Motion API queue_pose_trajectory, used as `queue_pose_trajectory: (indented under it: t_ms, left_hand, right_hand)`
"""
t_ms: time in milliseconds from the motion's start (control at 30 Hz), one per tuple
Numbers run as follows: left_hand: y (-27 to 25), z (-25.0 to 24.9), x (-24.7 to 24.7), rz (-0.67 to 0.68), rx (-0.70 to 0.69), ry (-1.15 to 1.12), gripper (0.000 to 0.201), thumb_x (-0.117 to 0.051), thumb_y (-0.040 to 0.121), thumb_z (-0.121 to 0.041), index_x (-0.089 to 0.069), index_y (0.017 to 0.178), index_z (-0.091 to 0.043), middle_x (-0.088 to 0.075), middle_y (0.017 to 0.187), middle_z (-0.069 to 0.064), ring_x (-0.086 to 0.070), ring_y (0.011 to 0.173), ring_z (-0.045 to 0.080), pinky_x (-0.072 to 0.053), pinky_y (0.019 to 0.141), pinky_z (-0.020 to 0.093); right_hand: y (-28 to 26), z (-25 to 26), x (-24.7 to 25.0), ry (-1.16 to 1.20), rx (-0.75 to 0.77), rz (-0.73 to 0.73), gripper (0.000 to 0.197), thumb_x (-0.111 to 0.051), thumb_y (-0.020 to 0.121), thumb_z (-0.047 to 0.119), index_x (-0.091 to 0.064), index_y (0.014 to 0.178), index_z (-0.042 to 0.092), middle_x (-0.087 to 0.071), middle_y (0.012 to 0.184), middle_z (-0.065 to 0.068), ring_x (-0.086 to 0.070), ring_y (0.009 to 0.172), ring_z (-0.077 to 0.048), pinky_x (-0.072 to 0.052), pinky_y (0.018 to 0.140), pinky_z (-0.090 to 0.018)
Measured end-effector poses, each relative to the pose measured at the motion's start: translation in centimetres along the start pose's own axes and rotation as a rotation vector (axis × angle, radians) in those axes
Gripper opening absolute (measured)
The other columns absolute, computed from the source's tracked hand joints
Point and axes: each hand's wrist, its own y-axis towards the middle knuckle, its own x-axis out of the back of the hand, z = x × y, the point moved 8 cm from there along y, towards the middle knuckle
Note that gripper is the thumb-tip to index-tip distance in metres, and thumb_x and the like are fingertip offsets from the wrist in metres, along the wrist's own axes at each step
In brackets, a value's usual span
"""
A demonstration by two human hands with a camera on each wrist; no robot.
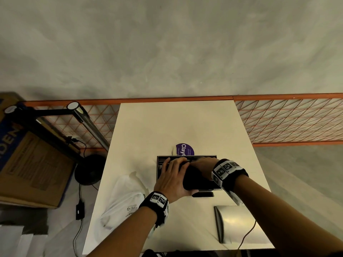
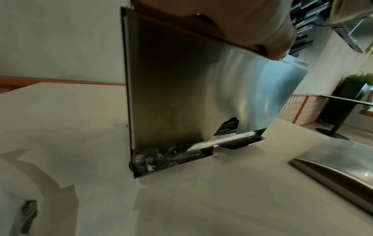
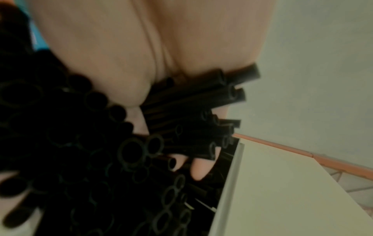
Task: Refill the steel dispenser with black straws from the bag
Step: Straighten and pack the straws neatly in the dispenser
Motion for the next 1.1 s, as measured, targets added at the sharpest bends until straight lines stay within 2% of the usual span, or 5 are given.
queue_pose_trajectory:
  t_ms: [233,467,667,767,1100]
  left_hand:
    - [0.2,0.5,-1.5,0.17,0.034,-0.064,0.089,-0.056,0.072,-0.085,-0.049,0.137,-0.024,-0.059,0.127,-0.009,-0.057,0.114,0.016,-0.039,0.107,0.036]
    - [-0.2,0.2,-2.1,0.157,0.023,0.011,0.087,-0.049,0.072,-0.088,-0.05,0.131,-0.024,-0.057,0.123,-0.007,-0.055,0.111,0.017,-0.041,0.103,0.038]
    - [-0.8,0.1,-2.4,0.16,0.027,-0.003,0.088,-0.052,0.07,-0.087,-0.05,0.133,-0.025,-0.058,0.125,-0.009,-0.054,0.117,0.015,-0.036,0.108,0.039]
    - [-0.8,-0.2,-2.3,0.174,0.029,0.029,0.086,-0.051,0.07,-0.086,-0.052,0.13,-0.025,-0.059,0.12,-0.008,-0.055,0.112,0.016,-0.038,0.103,0.039]
    - [-1.2,-0.4,-2.2,0.159,0.029,0.015,0.078,-0.052,0.07,-0.085,-0.056,0.116,-0.022,-0.06,0.109,-0.008,-0.056,0.104,0.018,-0.038,0.096,0.04]
  right_hand:
    - [-1.1,-2.5,0.5,0.165,-0.068,0.01,0.029,-0.056,0.092,0.037,-0.064,0.12,0.034,-0.067,0.114,0.003,-0.061,0.109,-0.021,-0.048,0.091,-0.034]
    - [-3.8,-4.5,-0.6,0.83,-0.236,-0.445,0.034,-0.049,0.098,0.047,-0.073,0.1,0.023,-0.07,0.094,0.007,-0.063,0.092,-0.014,-0.044,0.078,-0.028]
    - [-1.7,-2.4,-2.4,0.599,-0.199,-0.452,0.03,-0.05,0.099,0.031,-0.069,0.091,0.009,-0.07,0.099,-0.008,-0.062,0.097,-0.024,-0.038,0.077,-0.029]
    - [-0.6,-2.0,-2.3,0.362,-0.152,-0.386,0.03,-0.047,0.097,0.029,-0.069,0.1,0.009,-0.065,0.113,-0.01,-0.058,0.11,-0.027,-0.044,0.095,-0.037]
    - [2.0,-1.9,-3.2,0.293,-0.186,-0.03,0.043,-0.04,0.102,0.034,-0.056,0.128,0.004,-0.056,0.132,-0.02,-0.053,0.123,-0.034,-0.042,0.102,-0.038]
